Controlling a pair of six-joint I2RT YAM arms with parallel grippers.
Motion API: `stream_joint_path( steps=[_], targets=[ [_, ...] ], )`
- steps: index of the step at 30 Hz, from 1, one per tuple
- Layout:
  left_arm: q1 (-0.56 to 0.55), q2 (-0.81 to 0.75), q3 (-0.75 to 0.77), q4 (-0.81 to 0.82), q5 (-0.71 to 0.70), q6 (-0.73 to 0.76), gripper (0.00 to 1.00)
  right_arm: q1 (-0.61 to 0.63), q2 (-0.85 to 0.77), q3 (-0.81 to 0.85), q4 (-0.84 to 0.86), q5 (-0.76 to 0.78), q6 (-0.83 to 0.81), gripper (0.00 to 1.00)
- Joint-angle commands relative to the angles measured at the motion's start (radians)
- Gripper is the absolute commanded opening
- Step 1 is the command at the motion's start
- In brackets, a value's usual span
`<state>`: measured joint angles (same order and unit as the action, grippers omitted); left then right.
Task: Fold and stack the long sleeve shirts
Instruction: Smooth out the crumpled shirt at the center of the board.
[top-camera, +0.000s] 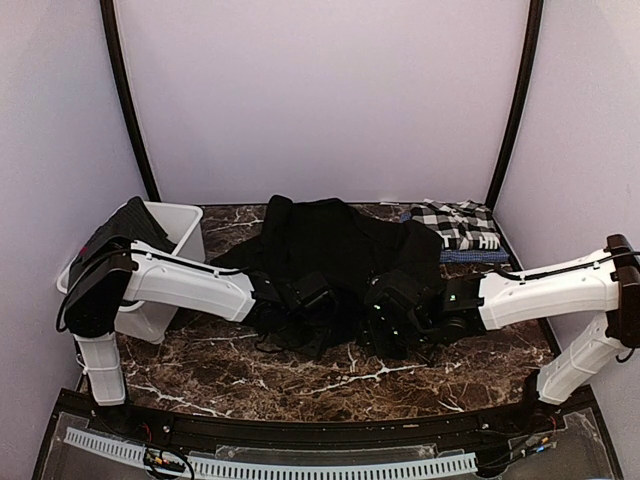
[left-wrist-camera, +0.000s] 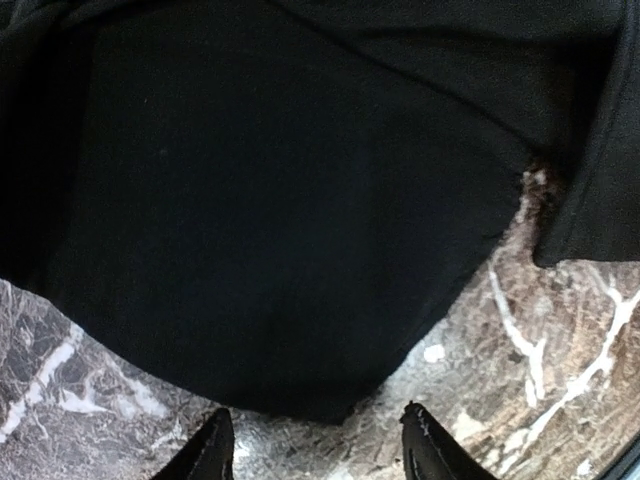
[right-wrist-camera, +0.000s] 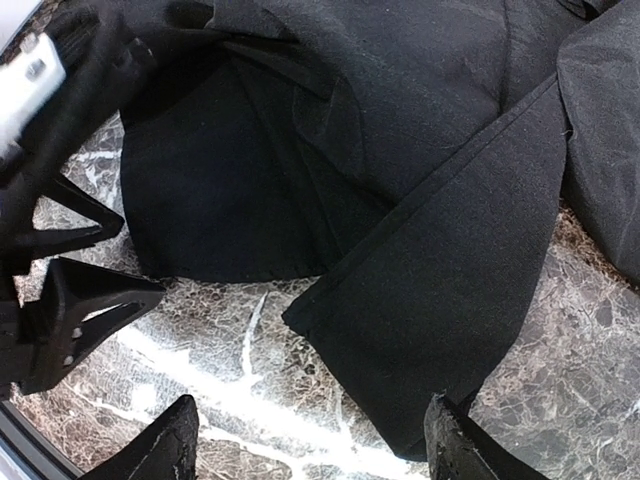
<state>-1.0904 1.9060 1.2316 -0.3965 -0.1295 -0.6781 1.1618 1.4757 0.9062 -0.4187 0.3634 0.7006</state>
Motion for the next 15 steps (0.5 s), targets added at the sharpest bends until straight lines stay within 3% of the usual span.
stream_joint_path(
  steps=[1,15],
  targets=[
    [-0.006,0.033,0.023,-0.045,-0.062,-0.019,0.54,0.009,0.012,-0.011,0.018,0.024,0.031,0.74],
    [-0.006,0.050,0.022,-0.043,-0.086,-0.040,0.08,0.009,0.137,-0.049,0.010,0.122,0.089,0.63]
  ],
)
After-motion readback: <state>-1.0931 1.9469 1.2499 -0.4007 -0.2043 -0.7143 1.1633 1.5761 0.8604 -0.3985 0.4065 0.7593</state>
